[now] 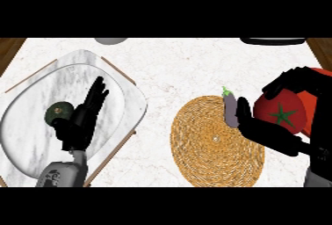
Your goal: Pick the tomato from the placemat and place it in the bowl
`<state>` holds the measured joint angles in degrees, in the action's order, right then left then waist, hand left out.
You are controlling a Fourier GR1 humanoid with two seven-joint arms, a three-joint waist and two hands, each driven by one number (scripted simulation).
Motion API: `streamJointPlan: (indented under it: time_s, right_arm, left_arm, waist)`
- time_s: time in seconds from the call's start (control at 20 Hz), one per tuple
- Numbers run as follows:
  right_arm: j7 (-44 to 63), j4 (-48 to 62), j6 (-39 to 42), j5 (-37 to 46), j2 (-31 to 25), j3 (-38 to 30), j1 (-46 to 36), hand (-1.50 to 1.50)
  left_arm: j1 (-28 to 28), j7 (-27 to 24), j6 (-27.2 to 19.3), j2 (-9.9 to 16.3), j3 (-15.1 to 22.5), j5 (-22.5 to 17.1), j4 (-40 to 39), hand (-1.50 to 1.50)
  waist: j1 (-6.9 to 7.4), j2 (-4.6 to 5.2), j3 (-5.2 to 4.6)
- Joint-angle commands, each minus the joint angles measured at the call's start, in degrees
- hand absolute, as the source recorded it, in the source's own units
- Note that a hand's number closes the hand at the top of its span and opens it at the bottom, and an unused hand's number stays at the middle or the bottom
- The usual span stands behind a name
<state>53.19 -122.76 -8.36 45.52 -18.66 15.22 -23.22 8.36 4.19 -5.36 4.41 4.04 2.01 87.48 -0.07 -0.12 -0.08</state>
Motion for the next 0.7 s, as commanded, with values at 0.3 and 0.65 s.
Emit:
streamJointPlan:
  time_s: [0.3, 0.65]
  right_arm:
    - [3.28, 5.62, 12.18, -7.88, -6.38, -17.7, -11.53, 1.5]
    - [-3.78, 19.03, 10.82, -3.23, -10.16, -19.63, -10.74, 1.5]
  left_arm:
    - [-1.66, -0.72, 1.21, -0.51, 0.32, 0.08, 0.28, 0.0]
    - [0.61, -0.81, 0.13, -1.49, -0.02, 0.94, -1.49, 0.0]
  waist:
    - [0.15, 0.07, 0.05]
    - [0.22, 0.23, 0.06]
